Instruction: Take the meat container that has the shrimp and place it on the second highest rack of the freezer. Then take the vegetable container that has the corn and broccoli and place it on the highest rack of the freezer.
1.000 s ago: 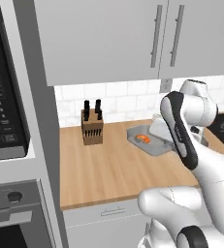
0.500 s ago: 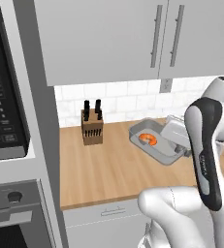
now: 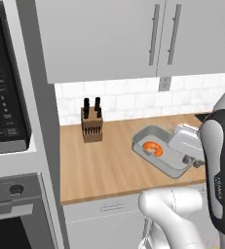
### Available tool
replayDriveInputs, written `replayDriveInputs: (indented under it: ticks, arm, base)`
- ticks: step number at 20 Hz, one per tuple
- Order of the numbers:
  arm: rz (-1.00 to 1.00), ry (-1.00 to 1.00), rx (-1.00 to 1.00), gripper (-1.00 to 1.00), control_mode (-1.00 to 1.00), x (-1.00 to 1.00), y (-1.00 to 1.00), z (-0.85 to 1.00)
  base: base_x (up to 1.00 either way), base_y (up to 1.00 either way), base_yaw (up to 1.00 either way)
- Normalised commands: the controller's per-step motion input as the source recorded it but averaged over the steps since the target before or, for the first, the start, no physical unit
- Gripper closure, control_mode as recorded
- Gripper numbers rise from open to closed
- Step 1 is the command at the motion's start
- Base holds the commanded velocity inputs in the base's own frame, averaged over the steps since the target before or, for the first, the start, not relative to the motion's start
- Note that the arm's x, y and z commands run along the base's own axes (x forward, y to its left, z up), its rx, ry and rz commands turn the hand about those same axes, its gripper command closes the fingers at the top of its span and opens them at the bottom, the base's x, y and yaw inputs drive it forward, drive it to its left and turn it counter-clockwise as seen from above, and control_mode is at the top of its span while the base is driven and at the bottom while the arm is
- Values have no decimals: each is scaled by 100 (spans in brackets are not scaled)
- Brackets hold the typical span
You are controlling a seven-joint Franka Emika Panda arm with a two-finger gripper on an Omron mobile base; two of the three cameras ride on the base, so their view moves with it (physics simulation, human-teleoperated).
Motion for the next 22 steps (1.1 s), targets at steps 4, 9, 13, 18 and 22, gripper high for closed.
replayDriveInputs:
  ticks: [4,9,13,18,22]
  arm:
    - [0,0,0,100,100,0,0,0]
    - [0,0,0,100,100,0,0,0]
    - [0,0,0,100,100,0,0,0]
    - [0,0,0,100,100,0,0,0]
    - [0,0,0,100,100,0,0,0]
  base:
    - [-100,15,0]
    - [-60,70,1]
    - [-17,100,0]
    - [-10,100,0]
    - [-13,100,0]
